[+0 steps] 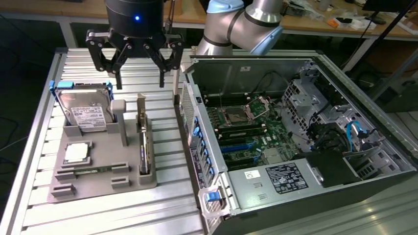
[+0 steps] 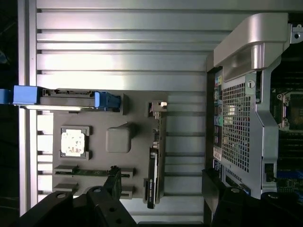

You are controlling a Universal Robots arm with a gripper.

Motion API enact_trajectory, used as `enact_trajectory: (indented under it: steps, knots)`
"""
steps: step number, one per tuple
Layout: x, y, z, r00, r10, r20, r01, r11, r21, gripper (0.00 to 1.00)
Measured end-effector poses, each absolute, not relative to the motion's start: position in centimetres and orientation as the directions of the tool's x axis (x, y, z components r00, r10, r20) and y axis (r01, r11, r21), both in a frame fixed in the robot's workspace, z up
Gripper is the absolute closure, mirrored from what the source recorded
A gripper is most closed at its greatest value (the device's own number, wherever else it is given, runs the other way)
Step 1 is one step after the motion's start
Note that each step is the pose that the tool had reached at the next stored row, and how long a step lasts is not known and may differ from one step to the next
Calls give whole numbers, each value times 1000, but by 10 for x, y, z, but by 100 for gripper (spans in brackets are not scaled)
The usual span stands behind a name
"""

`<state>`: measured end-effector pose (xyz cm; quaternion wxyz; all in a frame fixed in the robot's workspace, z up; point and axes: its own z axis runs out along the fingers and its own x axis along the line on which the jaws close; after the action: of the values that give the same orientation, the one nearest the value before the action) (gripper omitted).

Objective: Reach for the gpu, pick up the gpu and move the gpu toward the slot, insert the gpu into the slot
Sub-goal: 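Pick up the gpu and move the gpu toward the slot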

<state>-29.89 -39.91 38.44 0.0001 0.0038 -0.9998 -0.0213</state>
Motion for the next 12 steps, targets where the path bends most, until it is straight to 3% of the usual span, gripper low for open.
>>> enact_trajectory:
  steps: [12]
  knots:
    - [-298,-399,383,-998,60,0,60,997,42,22]
